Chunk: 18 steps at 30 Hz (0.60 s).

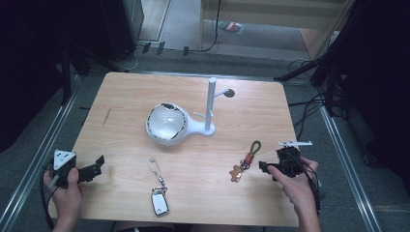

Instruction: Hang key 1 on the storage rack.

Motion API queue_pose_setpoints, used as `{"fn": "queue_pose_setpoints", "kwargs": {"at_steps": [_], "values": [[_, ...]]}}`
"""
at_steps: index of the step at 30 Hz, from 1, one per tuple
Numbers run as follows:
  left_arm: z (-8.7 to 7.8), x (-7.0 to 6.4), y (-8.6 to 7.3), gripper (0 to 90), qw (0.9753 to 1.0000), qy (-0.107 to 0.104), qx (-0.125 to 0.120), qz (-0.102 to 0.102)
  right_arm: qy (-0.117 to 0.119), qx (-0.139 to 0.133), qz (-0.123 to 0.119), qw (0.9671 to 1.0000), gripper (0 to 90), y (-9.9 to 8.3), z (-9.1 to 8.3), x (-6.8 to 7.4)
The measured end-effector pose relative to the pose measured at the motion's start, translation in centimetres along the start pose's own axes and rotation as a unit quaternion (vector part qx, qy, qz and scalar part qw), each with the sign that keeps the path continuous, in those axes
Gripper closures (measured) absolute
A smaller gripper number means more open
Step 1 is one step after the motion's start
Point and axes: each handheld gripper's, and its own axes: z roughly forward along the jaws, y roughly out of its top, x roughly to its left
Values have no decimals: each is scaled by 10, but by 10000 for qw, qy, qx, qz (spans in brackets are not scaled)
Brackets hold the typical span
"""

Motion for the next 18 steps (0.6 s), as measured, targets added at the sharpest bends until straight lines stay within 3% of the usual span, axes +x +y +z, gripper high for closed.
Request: {"fn": "queue_pose_setpoints", "kwargs": {"at_steps": [6, 12, 13, 18], "values": [[0, -5, 0, 3, 9997, 188, 11, 184, -164, 446, -120, 9988, 160, 18, 0, 10], [0, -6, 0, 3, 9993, 334, -4, 175, -256, 750, -81, 9968, 151, 26, 5, 17], [1, -8, 0, 3, 9986, 475, -4, 210, -261, 849, -71, 9960, 147, 27, 8, 18], [2, -11, 0, 3, 9974, 659, -33, 304, -278, 1111, 53, 9934, 147, 30, 17, 23]]}}
